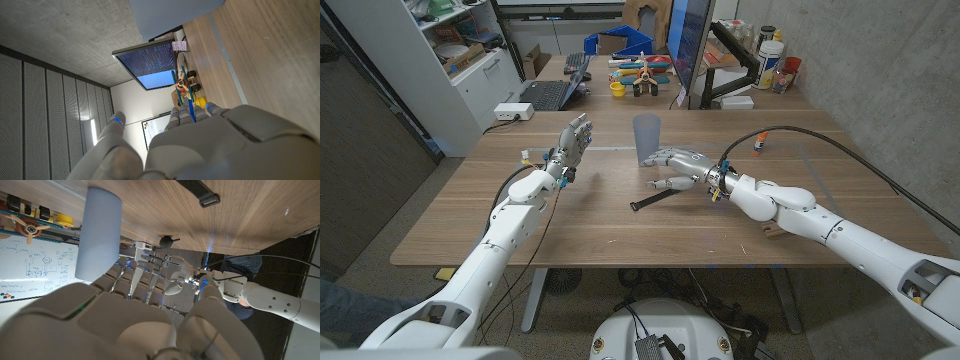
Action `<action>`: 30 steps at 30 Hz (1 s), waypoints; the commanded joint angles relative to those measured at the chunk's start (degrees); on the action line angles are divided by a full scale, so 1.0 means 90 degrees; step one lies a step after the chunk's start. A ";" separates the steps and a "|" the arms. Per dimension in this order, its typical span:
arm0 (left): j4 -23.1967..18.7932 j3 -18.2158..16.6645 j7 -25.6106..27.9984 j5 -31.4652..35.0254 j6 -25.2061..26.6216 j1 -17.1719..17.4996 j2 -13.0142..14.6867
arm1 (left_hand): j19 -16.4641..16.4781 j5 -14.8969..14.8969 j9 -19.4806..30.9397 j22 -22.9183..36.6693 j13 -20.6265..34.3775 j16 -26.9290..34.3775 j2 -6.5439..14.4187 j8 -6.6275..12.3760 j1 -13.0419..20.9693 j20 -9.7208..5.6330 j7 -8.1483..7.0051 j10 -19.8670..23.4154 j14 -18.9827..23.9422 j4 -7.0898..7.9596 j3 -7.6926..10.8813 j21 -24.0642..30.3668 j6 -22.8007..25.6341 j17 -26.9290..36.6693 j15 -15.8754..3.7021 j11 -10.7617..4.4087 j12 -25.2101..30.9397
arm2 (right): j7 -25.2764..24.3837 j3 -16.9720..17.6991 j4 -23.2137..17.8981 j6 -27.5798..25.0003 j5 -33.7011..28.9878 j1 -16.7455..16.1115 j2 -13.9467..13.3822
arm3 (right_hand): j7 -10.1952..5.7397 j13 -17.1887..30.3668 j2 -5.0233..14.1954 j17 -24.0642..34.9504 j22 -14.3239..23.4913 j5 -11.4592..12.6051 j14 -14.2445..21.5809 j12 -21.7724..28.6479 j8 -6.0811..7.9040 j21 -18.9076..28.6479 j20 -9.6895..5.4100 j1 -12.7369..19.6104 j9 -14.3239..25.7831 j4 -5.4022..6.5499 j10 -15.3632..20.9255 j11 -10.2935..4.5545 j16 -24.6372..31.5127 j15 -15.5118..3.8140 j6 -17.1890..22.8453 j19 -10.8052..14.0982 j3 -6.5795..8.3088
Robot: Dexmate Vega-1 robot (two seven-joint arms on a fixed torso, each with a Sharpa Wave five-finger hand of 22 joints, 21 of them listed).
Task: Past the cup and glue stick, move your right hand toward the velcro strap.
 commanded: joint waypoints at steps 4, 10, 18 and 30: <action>0.0109 0.0025 -0.0069 0.0024 -0.0006 -0.0079 -0.0015 | -0.0389 0.0053 0.0032 0.0034 0.0012 0.0006 0.0009 0.0029 0.0058 0.0053 -0.0016 -0.0026 -0.0122 -0.0014 -0.0026 -0.0009 0.0012 0.0023 -0.0002 -0.0022 0.0013 | 0.0152 -0.0187 0.0160 -0.0096 -0.0024 0.0093 0.0098 | -0.0002 0.0025 0.0043 0.0035 0.0018 0.0027 -0.0025 -0.0017 0.0030 -0.0026 -0.0306 0.0024 0.0027 0.0004 -0.0012 0.0051 -0.0028 -0.0330 0.0070 0.0022 0.0059; 0.0159 0.0027 -0.0092 0.0030 0.0007 -0.0109 -0.0017 | -0.0390 0.0055 0.0032 0.0034 0.0012 0.0006 0.0013 0.0028 0.0063 0.0051 -0.0020 -0.0034 -0.0121 -0.0013 -0.0035 -0.0008 0.0014 0.0023 -0.0013 -0.0018 0.0010 | 0.0180 -0.0253 0.0241 -0.0158 -0.0030 0.0137 0.0148 | -0.0002 0.0025 0.0049 0.0036 0.0019 0.0028 -0.0022 -0.0020 0.0030 -0.0041 -0.0300 0.0027 0.0027 0.0005 -0.0013 0.0037 -0.0028 -0.0328 0.0074 0.0021 0.0062; 0.0213 0.0028 -0.0120 0.0043 0.0023 -0.0149 -0.0017 | -0.0392 0.0059 0.0033 0.0034 0.0012 0.0007 0.0018 0.0030 0.0069 0.0051 -0.0014 -0.0032 -0.0122 -0.0012 -0.0045 -0.0007 0.0023 0.0023 -0.0005 -0.0021 0.0011 | 0.0250 -0.0353 0.0350 -0.0214 -0.0027 0.0218 0.0205 | -0.0003 0.0026 0.0059 0.0036 0.0020 0.0031 -0.0020 -0.0022 0.0029 -0.0064 -0.0301 0.0032 0.0027 0.0008 -0.0007 0.0027 -0.0029 -0.0319 0.0077 0.0021 0.0066; 0.0089 0.0034 -0.0068 0.0085 0.0128 -0.0123 0.0017 | -0.0394 0.0062 0.0033 0.0035 0.0012 0.0006 0.0026 0.0029 0.0078 0.0055 -0.0007 -0.0031 -0.0125 -0.0009 -0.0058 -0.0006 0.0024 0.0024 -0.0003 -0.0035 0.0012 | 0.0329 -0.0525 0.0600 -0.0181 -0.0009 0.0348 0.0277 | -0.0010 0.0026 0.0071 0.0036 0.0022 0.0033 -0.0025 -0.0023 0.0028 -0.0098 -0.0286 0.0040 0.0028 0.0010 0.0002 0.0051 -0.0033 -0.0317 0.0085 0.0015 0.0071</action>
